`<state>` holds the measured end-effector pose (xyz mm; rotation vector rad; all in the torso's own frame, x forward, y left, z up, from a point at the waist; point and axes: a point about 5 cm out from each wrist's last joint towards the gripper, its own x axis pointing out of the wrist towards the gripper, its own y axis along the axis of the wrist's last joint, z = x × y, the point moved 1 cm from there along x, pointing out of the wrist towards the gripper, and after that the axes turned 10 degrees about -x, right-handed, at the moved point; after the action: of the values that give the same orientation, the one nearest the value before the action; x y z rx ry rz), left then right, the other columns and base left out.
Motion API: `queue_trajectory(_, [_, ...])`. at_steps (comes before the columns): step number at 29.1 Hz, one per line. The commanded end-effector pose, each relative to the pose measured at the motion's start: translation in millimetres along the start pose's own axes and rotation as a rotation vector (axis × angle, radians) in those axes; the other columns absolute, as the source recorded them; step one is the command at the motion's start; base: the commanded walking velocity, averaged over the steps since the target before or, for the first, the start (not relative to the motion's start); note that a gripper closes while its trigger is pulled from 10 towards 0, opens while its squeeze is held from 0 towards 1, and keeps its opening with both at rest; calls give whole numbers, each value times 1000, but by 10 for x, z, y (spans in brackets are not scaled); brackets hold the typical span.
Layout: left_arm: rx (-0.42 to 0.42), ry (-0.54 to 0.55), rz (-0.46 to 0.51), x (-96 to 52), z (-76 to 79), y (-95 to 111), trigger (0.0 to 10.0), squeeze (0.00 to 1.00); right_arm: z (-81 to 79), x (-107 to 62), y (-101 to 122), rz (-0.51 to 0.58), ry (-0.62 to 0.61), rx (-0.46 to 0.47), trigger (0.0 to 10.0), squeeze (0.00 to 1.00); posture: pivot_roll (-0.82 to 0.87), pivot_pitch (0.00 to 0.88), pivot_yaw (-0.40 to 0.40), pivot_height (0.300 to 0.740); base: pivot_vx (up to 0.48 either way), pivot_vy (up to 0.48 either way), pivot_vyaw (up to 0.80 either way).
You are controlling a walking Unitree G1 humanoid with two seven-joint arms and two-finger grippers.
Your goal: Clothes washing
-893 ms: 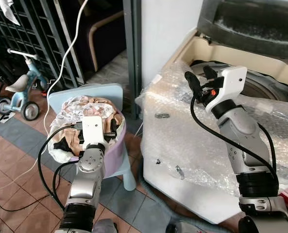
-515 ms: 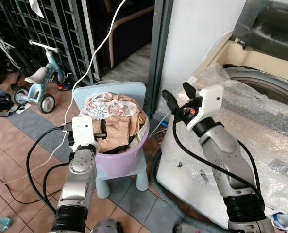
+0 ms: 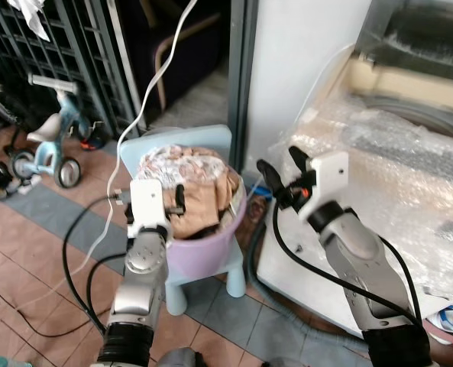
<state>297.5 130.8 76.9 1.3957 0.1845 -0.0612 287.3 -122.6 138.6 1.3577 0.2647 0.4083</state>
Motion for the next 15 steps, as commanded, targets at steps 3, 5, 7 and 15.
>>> queue_trajectory(3, [6, 14, 29, 1, -99, 52, 10000, 0, -85, -16, -141, -44, 14, 1, 10000, 0, -2, 0, 13, 740, 0, 0, 717])
queue_trajectory(5, [8, 27, 30, -4, -138, 49, 10000, 0, -116, -31, -181, -57, 14, 9, 10000, 0, 0, 0, 15, 740, 0, 0, 275])
queue_trajectory(7, [0, 37, 24, -8, -164, 31, 10000, 0, -144, -36, -197, -62, 23, 10, 10000, 0, -1, 0, 17, 740, 180, 0, 0])
queue_trajectory(15, [-13, 45, 12, -13, -171, -3, 10000, 0, -175, 10, -194, -62, 24, -6, 10000, 0, -3, 1, 17, 740, 449, 0, 0])
